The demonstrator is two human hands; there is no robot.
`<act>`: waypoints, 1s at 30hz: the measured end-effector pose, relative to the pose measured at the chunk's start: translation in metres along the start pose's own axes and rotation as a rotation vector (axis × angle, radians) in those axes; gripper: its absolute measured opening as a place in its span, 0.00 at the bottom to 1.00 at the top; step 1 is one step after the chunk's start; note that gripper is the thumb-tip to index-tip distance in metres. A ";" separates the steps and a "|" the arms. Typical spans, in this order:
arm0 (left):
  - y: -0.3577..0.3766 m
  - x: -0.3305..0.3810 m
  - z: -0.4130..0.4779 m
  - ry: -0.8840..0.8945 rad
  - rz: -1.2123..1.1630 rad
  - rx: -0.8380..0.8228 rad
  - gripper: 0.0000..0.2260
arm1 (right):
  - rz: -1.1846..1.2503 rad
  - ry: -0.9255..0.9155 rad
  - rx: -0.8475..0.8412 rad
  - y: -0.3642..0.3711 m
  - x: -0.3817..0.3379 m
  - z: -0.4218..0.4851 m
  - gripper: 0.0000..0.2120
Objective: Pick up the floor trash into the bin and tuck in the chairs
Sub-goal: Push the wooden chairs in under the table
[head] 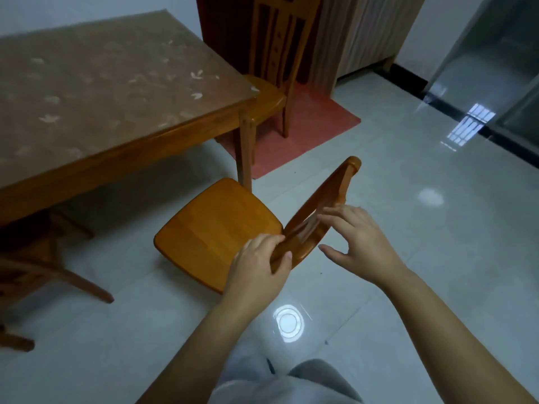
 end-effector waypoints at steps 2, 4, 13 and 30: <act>0.008 0.004 0.003 -0.043 -0.012 -0.014 0.17 | 0.019 -0.059 -0.047 0.001 0.016 0.011 0.23; 0.018 0.007 0.006 -0.107 -0.036 -0.020 0.17 | 0.036 -0.125 -0.088 0.002 0.032 0.022 0.22; 0.057 0.034 0.007 -0.461 -0.248 0.200 0.10 | 0.184 -0.469 -0.432 0.012 0.066 0.071 0.24; 0.061 0.009 0.028 -0.326 0.283 0.499 0.20 | 0.267 -0.837 -0.515 0.063 0.061 0.118 0.16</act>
Point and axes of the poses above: each hand's wrist, its own z-axis towards the middle knuckle, its own y-axis out of the palm, x = y × z, the point moved 5 cm from there along z, towards the middle knuckle, and after that the axes turned 5 degrees about z, right-handed, at the moved point
